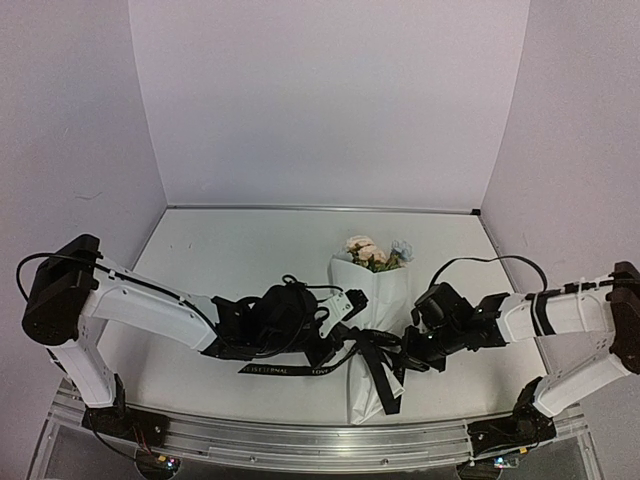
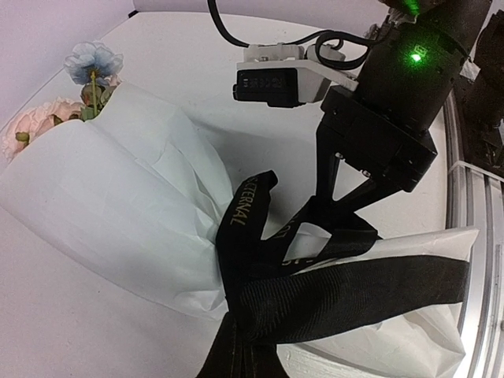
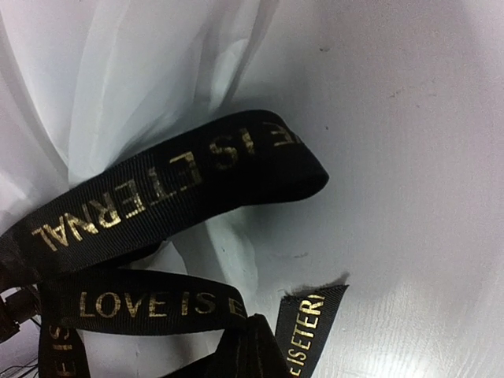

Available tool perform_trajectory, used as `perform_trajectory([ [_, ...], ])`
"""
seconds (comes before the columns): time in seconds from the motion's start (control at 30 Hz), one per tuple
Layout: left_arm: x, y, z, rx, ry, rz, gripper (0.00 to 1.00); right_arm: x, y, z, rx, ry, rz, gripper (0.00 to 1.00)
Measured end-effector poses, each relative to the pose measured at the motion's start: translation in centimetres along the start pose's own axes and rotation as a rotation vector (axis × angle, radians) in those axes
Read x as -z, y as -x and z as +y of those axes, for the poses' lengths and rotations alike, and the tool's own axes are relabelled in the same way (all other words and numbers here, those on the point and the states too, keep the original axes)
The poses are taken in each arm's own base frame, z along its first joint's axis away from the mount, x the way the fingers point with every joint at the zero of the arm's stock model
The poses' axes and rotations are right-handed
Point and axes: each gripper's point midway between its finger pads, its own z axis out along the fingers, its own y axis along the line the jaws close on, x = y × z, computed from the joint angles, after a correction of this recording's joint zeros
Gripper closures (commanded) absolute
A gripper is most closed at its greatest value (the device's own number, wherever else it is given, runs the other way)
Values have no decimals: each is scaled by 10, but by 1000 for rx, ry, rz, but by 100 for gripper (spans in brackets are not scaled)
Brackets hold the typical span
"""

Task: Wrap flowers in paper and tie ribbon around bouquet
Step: Cross the half-tied ribbon over the folded bouquet.

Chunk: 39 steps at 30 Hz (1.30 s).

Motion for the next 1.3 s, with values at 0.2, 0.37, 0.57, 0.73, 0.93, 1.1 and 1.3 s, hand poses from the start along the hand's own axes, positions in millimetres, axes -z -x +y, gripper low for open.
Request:
perform_trajectory([
  [0.2, 0, 24, -5, 3, -29, -10, 100, 38, 2, 12, 88, -25, -1, 100],
  [0.37, -12, 46, -12, 33, -62, -11, 100, 75, 12, 34, 184, -35, 20, 100],
  [0.57, -36, 51, -18, 85, -79, 38, 99, 97, 25, 50, 200, -34, 104, 100],
  [0.73, -38, 39, -25, 92, -88, 83, 96, 105, 29, 56, 189, -40, 189, 100],
  [0.93, -36, 9, -36, 69, -104, 139, 81, 115, 26, 64, 217, -51, 255, 100],
  [1.1, -34, -5, -39, 44, -104, 163, 54, 118, 23, 65, 221, -65, 287, 100],
  [1.3, -16, 3, -35, 37, -94, 109, 44, 117, 22, 66, 206, -69, 314, 100],
])
